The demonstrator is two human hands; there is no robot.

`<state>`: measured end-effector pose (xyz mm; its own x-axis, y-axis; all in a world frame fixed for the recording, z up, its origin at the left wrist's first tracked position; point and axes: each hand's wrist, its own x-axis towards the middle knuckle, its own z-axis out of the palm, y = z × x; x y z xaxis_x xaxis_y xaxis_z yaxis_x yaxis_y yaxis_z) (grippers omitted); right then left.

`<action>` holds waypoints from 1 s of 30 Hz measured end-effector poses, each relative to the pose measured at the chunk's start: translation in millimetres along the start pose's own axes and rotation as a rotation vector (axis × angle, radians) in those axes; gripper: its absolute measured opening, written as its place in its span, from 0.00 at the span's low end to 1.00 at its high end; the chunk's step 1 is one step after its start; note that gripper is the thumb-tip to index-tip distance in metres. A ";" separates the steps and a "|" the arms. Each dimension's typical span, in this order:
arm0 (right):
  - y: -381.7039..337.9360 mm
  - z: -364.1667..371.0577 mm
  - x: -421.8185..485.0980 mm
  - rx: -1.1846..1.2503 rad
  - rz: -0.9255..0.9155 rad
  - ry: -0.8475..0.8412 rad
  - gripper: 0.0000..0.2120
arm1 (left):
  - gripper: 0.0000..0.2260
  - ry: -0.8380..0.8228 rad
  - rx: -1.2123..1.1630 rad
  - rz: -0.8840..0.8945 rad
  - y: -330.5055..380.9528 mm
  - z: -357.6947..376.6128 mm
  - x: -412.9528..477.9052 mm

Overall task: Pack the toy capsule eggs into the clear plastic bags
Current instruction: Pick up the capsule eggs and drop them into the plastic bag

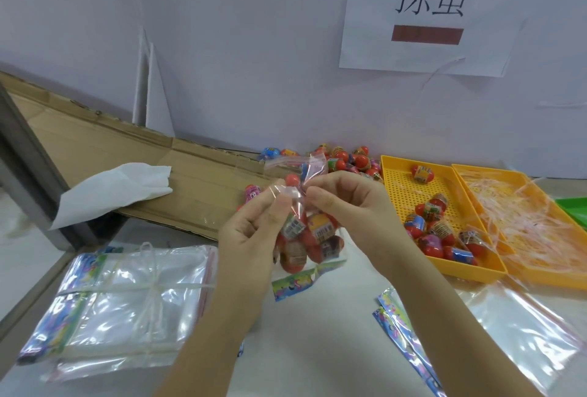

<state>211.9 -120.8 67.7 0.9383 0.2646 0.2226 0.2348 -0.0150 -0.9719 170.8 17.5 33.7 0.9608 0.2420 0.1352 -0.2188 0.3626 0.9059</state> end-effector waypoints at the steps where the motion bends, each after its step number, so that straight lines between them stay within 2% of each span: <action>1: -0.4 -0.4 -0.3 -0.002 -0.001 -0.005 0.02 | 0.13 0.039 -0.022 0.014 -1.0 0.4 0.5; 4: -1.2 0.2 -0.7 -0.028 -0.001 -0.007 0.06 | 0.09 0.102 -0.044 0.045 -4.1 -0.1 0.9; 6: -0.8 0.8 -0.6 -0.047 -0.003 -0.010 0.06 | 0.09 0.104 -0.058 0.058 -5.4 0.9 -0.4; 11: 2.6 -0.5 0.4 -0.114 0.000 0.029 0.17 | 0.12 0.128 -0.021 0.107 -10.5 2.9 -1.2; 12: 3.1 0.2 -0.4 -0.212 -0.061 0.086 0.20 | 0.12 0.125 0.020 0.133 -11.2 3.7 -1.6; 14: 3.7 0.5 -2.1 -0.497 -0.328 0.254 0.23 | 0.12 0.108 0.101 0.187 -11.2 4.6 -2.5; 16: 1.0 0.3 -4.5 -0.754 -0.664 0.344 0.14 | 0.12 0.067 0.191 0.242 -10.8 4.7 -3.5; 18: -2.0 0.1 -5.2 -0.909 -0.835 0.300 0.06 | 0.12 0.018 0.276 0.308 -10.6 5.5 -6.2; 22: -7.0 0.7 -6.8 -0.993 -0.851 0.242 0.06 | 0.12 -0.058 0.421 0.325 -14.3 7.6 -14.2; 26: -13.3 -4.5 -8.6 -1.100 -0.823 0.200 0.06 | 0.19 -0.080 0.659 0.397 -14.9 3.1 -14.9; 28: -18.1 -7.0 -10.0 -1.170 -0.773 0.151 0.06 | 0.17 -0.094 0.717 0.403 -12.5 2.5 -14.5; 30: -21.9 -8.7 -11.2 -1.221 -0.727 0.123 0.06 | 0.16 -0.081 0.834 0.484 -8.3 2.7 -14.4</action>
<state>198.4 -131.8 87.1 0.5175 0.4902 0.7013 0.6735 -0.7389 0.0195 159.2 8.6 25.3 0.8140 0.1234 0.5676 -0.4327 -0.5231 0.7342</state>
